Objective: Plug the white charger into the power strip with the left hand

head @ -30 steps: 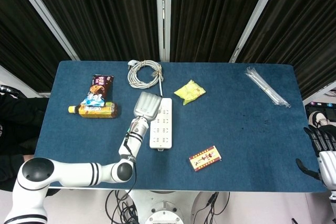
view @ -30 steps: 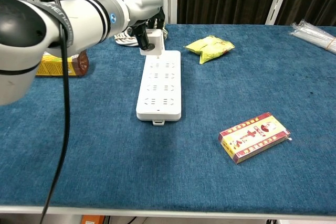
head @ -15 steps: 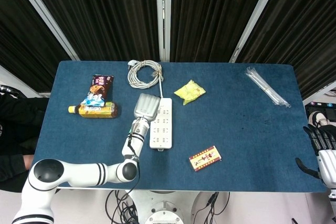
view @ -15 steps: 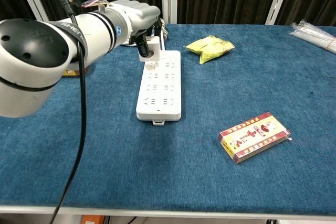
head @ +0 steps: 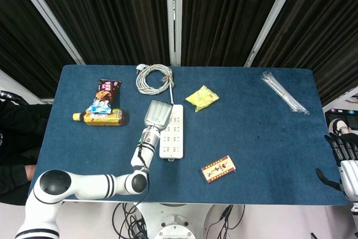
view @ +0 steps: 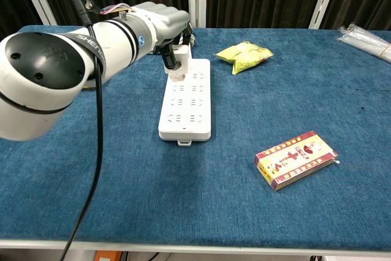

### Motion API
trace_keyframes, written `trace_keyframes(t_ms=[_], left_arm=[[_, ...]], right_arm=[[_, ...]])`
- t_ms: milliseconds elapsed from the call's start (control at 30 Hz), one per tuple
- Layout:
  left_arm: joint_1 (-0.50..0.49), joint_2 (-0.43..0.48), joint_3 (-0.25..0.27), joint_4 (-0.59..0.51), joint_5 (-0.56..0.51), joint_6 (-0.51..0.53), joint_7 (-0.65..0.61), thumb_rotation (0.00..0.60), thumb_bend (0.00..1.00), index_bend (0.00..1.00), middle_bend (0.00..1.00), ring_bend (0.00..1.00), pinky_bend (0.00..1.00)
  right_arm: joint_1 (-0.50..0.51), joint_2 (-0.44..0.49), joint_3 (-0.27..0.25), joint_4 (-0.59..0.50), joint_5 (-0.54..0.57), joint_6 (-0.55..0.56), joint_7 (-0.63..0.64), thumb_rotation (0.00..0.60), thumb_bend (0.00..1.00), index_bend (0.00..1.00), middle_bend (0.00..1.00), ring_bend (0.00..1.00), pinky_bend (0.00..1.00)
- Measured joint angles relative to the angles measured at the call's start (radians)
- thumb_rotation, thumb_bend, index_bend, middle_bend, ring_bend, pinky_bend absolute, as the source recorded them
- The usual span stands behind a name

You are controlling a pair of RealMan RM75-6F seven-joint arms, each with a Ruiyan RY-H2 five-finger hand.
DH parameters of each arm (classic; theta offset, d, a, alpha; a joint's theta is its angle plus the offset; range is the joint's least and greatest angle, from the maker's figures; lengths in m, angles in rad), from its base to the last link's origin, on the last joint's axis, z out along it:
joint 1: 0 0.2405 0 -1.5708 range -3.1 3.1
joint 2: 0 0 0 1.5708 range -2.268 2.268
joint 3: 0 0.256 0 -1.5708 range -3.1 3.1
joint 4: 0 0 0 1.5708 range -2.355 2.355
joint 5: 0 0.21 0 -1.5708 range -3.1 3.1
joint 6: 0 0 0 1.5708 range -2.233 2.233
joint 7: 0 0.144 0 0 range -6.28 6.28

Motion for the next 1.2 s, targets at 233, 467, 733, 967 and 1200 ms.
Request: trace_keyframes(t_ms=[233,467,733,967,1200], left_arm=[[-0.003,-0.006,0.005,0.018,-0.004,-0.007,0.003,0.600,0.57,0.69,0.76,0.67,0.71],[-0.005,-0.010,0.012,0.028,-0.003,-0.015,0.008,0.600,0.57,0.69,0.76,0.67,0.71],[-0.010,-0.022,0.024,0.055,0.000,-0.031,0.016,0.600,0.57,0.70,0.77,0.67,0.71],[-0.020,-0.036,0.024,0.085,-0.014,-0.047,0.031,0.600,0.57,0.71,0.77,0.67,0.71],[-0.022,-0.050,0.025,0.107,-0.021,-0.053,0.034,0.600,0.57,0.71,0.77,0.67,0.71]], right_arm=[[-0.001,0.002,0.001,-0.002,0.003,-0.002,-0.003,0.600,0.21,0.00,0.04,0.00,0.00],[0.000,0.001,0.002,-0.003,0.004,-0.005,-0.005,0.600,0.21,0.00,0.04,0.00,0.00],[-0.002,0.001,0.002,-0.005,0.007,-0.005,-0.008,0.600,0.21,0.00,0.04,0.00,0.00],[-0.005,0.000,0.003,-0.005,0.010,-0.004,-0.009,0.600,0.20,0.00,0.04,0.00,0.00],[-0.006,0.001,0.004,-0.006,0.013,-0.004,-0.011,0.600,0.20,0.00,0.04,0.00,0.00]])
